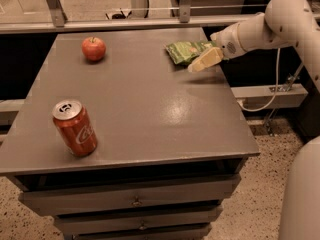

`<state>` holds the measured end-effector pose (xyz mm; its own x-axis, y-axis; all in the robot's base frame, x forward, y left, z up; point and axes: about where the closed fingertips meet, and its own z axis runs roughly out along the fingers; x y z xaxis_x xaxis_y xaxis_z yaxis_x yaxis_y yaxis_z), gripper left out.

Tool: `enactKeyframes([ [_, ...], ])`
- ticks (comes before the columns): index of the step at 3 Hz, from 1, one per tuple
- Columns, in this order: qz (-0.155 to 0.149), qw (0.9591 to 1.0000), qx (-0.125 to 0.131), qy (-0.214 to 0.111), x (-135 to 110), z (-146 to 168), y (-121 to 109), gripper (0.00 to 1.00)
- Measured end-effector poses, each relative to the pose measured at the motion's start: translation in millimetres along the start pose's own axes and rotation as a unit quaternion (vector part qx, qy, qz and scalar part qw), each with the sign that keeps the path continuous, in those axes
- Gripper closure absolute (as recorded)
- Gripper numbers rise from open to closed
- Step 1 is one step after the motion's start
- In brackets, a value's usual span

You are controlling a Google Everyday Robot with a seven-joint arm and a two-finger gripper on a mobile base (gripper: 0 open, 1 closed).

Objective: Pick green jalapeno chip bag

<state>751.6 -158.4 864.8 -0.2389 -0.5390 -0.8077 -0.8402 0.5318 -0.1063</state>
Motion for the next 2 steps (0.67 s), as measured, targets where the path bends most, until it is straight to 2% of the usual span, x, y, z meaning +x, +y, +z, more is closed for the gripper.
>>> enactKeyframes([
  [1,0.028,0.9996,-0.002,-0.005,5.0,14.8,-8.0,0.23],
  [2,0.045,0.9987,-0.003,-0.025,-0.6,17.0,-9.2,0.54],
])
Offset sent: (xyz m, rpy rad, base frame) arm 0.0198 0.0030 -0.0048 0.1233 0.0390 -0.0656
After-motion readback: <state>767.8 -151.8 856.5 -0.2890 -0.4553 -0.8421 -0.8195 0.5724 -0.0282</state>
